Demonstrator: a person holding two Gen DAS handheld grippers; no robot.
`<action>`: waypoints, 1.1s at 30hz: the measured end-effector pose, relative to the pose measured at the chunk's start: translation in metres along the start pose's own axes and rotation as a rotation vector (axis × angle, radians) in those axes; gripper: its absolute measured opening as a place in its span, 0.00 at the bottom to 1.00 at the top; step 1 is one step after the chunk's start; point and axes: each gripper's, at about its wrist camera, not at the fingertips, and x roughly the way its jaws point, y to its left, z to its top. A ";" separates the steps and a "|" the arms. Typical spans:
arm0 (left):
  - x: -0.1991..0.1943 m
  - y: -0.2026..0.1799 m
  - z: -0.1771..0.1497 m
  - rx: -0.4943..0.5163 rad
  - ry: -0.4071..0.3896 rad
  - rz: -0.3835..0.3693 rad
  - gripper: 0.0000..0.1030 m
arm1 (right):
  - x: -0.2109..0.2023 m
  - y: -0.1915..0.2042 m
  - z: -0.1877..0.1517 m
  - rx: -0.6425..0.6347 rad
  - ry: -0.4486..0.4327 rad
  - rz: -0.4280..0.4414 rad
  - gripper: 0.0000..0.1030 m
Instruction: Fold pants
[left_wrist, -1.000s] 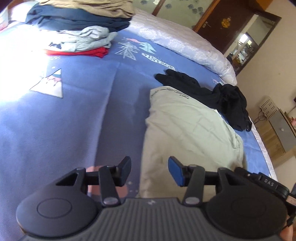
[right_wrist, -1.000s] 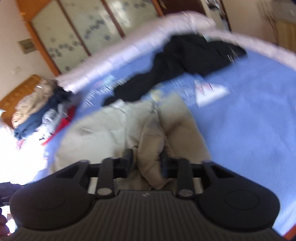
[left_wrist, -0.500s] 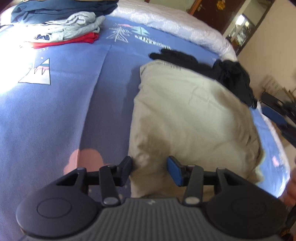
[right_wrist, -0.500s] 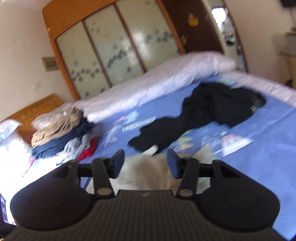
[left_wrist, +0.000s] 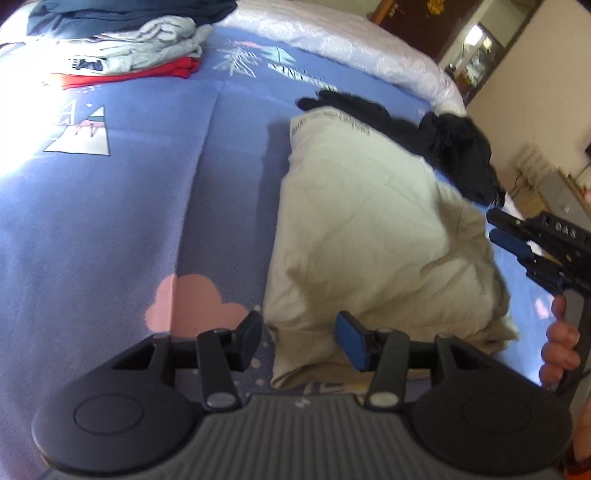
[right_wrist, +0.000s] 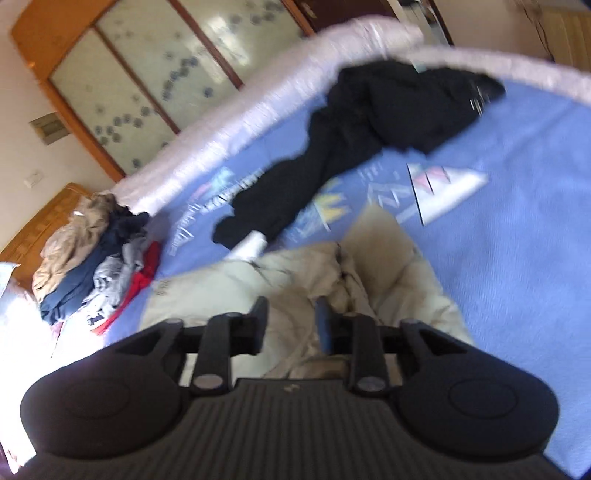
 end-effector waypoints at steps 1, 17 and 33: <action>-0.005 0.001 0.001 -0.005 -0.020 -0.006 0.45 | -0.003 0.006 0.003 -0.012 -0.002 0.026 0.34; 0.016 0.003 -0.008 0.029 0.019 -0.030 0.45 | 0.190 0.043 -0.008 0.292 0.436 0.107 0.00; 0.006 0.003 0.021 0.043 -0.039 -0.098 0.45 | 0.044 -0.073 -0.005 0.278 0.237 -0.053 0.20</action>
